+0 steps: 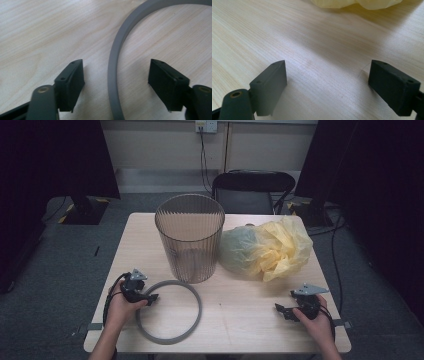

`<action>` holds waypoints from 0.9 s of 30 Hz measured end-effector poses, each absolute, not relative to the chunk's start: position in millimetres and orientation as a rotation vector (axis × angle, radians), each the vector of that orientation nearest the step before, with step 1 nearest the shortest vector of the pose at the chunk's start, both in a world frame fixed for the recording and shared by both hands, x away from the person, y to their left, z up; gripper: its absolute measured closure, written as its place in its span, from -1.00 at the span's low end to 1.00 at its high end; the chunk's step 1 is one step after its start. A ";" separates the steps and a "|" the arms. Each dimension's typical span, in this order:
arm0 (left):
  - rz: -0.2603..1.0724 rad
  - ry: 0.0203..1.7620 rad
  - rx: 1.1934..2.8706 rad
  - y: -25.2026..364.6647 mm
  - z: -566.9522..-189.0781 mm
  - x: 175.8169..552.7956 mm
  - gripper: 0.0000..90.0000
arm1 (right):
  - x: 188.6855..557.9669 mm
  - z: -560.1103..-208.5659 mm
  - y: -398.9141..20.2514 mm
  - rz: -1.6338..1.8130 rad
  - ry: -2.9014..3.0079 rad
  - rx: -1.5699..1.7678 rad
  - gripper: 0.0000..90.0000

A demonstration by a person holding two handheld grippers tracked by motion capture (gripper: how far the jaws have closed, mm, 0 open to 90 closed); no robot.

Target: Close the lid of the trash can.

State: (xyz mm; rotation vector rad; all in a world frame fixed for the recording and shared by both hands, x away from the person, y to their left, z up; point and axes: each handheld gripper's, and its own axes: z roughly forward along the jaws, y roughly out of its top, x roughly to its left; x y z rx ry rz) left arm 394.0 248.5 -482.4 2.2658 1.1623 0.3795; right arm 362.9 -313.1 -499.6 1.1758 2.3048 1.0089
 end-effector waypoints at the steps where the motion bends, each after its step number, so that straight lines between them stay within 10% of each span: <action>1: 0.378 1.158 2.275 247.1 -481.9 394.7 -0.33 | 362.9 -499.6 -313.1 1.009 2.305 1.177 -0.68; 27: 0.350 1.150 2.274 246.3 -477.8 396.2 0.40 | 363.1 -499.6 -313.2 1.010 2.308 1.175 -0.69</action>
